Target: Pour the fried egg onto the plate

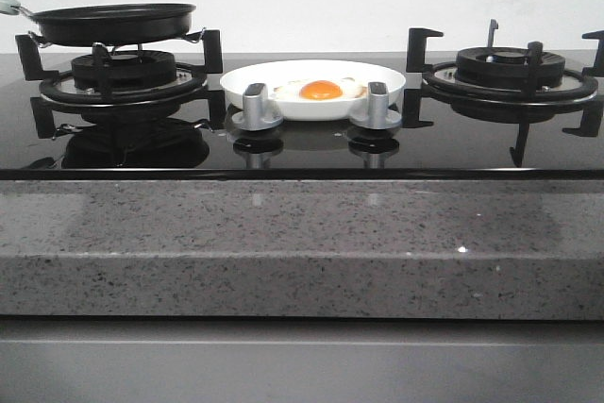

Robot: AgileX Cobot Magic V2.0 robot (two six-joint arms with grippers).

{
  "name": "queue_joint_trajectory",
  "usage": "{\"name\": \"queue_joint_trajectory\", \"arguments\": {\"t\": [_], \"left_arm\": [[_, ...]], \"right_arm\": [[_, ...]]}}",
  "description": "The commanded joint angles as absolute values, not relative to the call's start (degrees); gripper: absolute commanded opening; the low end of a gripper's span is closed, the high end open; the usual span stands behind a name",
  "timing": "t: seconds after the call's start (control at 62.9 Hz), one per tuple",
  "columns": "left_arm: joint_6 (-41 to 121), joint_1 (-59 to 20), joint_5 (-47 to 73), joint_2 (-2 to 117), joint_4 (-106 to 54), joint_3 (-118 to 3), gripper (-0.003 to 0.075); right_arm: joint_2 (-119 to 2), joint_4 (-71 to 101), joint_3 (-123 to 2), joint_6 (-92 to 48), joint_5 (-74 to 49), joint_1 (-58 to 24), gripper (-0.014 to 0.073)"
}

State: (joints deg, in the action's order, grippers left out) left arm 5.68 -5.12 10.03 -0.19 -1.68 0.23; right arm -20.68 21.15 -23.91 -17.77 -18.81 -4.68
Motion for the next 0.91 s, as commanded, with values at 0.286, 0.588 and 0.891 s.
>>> {"name": "queue_joint_trajectory", "arguments": {"t": [0.286,0.588,0.891], "left_arm": [[4.8,-5.1,3.1,-1.1,-3.4,0.5,-0.002],[4.8,-5.1,3.1,-1.1,-3.4,0.5,-0.002],[4.8,-5.1,3.1,-1.1,-3.4,0.5,-0.002]], "right_arm": [[-21.1,21.7,-25.4,-18.5,-14.4,-4.6,-0.0118],[-21.1,21.7,-25.4,-18.5,-14.4,-4.6,-0.0118],[-21.1,21.7,-25.4,-18.5,-14.4,-4.6,-0.0118]]}}
